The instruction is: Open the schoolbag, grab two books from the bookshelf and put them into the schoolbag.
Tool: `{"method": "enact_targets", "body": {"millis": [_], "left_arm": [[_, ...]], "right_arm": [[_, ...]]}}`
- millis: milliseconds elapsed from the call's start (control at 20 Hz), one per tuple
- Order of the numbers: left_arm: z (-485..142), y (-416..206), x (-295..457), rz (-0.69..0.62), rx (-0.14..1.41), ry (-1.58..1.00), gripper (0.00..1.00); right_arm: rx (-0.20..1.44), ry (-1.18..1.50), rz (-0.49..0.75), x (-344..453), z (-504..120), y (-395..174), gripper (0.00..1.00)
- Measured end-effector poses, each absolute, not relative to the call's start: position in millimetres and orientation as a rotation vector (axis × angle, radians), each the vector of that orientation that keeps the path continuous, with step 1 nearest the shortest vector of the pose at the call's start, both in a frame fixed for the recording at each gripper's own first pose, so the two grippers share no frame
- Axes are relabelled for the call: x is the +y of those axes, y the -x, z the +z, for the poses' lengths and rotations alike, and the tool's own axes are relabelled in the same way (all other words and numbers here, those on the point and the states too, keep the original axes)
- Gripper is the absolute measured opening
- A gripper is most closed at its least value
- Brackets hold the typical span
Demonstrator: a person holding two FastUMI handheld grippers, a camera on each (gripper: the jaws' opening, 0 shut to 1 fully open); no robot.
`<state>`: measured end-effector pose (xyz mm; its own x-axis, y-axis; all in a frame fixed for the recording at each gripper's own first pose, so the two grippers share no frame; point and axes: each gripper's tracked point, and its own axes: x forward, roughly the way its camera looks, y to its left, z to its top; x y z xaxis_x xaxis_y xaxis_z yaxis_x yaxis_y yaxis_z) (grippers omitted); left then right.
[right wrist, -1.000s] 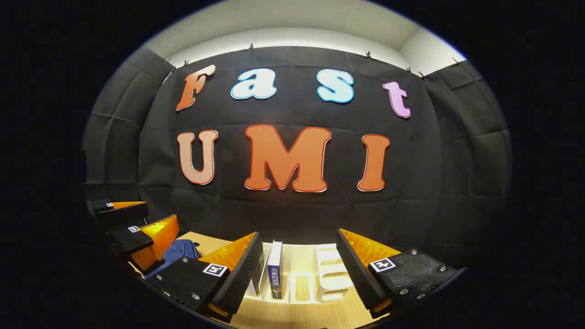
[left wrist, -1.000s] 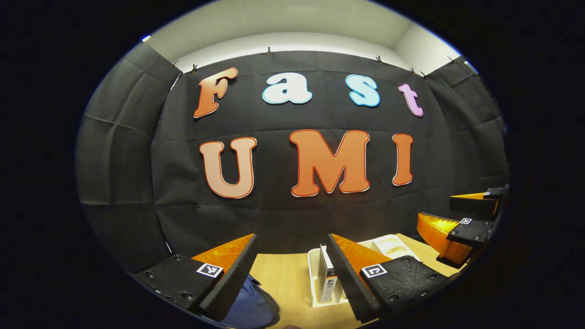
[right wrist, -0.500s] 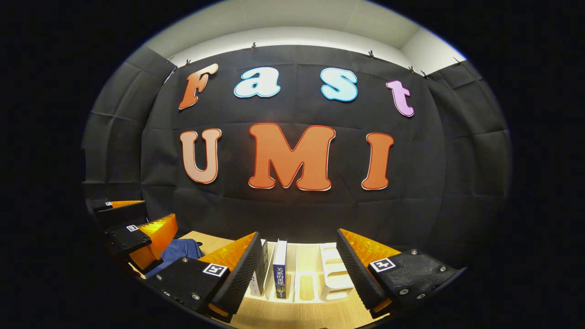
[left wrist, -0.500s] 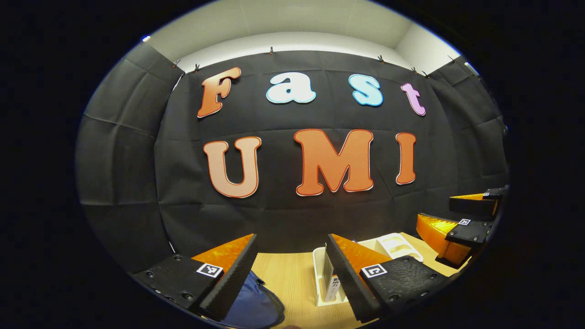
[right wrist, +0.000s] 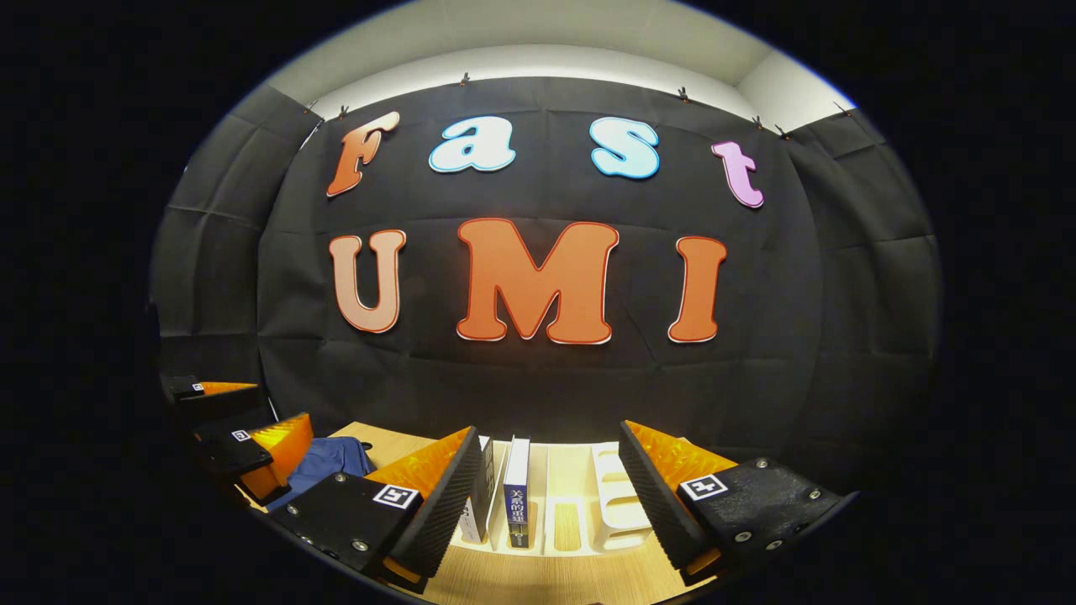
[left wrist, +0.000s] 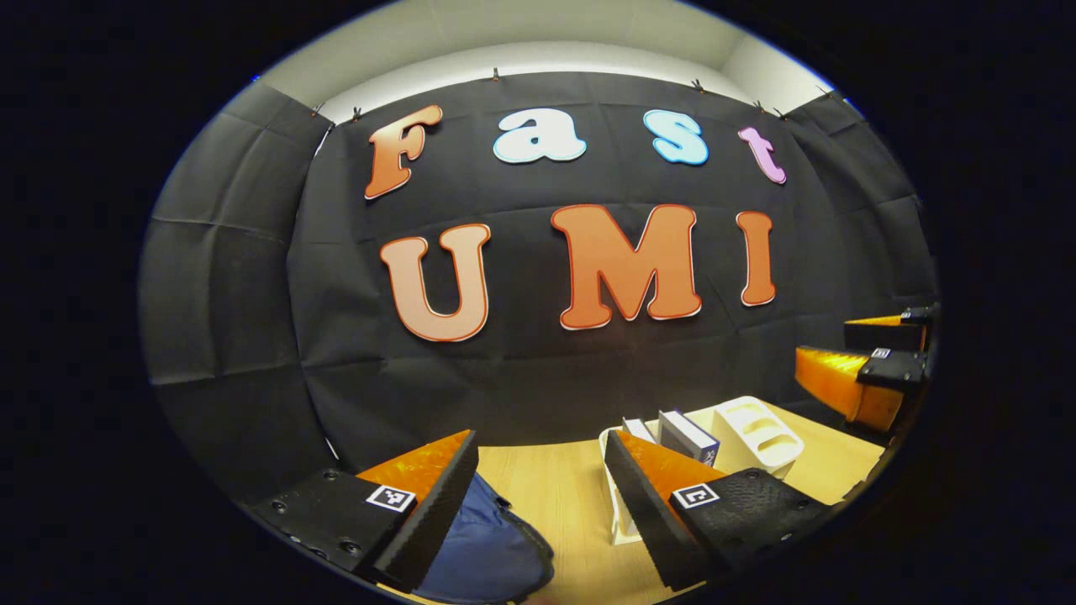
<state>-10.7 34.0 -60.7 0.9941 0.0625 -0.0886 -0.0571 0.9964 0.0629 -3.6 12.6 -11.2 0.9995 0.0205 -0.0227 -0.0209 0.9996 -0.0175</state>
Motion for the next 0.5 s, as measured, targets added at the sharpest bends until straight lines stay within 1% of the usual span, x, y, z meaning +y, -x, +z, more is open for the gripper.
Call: {"method": "enact_targets", "body": {"millis": [150,200,250,500], "left_arm": [[-90.1,7.7,46.1,0.071,0.143,-0.121,0.95],[-108.9,5.8,50.8,0.076,0.181,-0.134,0.99],[-126.3,5.6,54.9,0.076,0.222,-0.150,0.95],[-195.3,8.7,71.8,0.076,0.369,-0.296,0.95]], "right_arm": [[0.022,0.021,0.012,9.9,-14.0,-0.2,0.97],[0.026,0.020,0.012,9.6,-16.0,-2.0,0.97],[0.031,0.020,0.008,8.8,-18.3,-2.4,0.97],[0.041,0.025,-0.020,-1.1,-24.4,-10.0,0.97]]}}
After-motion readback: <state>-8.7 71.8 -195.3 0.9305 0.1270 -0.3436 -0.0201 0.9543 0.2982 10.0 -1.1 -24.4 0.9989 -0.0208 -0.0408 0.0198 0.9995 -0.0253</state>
